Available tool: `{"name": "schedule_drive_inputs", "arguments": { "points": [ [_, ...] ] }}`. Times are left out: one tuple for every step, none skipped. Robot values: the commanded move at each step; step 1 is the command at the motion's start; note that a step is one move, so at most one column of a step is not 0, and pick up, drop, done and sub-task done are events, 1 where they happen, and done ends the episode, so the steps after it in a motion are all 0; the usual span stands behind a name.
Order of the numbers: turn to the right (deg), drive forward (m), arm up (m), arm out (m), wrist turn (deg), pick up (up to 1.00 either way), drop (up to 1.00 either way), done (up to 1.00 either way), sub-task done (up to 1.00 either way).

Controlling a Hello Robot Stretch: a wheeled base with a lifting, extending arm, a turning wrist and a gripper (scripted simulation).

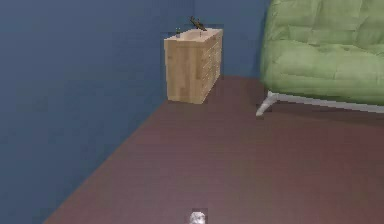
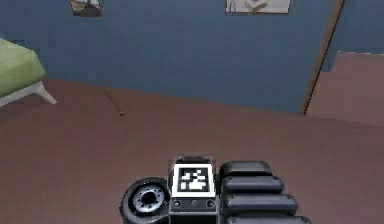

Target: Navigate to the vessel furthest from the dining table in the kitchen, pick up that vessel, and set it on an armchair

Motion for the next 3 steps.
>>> {"name": "schedule_drive_inputs", "arguments": {
  "points": [
    [0.0,0.30,0.00,0.00,0.0,0.00,0.00,0.00,0.00],
    [-42.0,0.00,0.00,0.00,0.0,0.00,0.00,0.00,0.00],
    [0.0,0.75,0.00,0.00,0.0,0.00,0.00,0.00,0.00]
  ]
}}
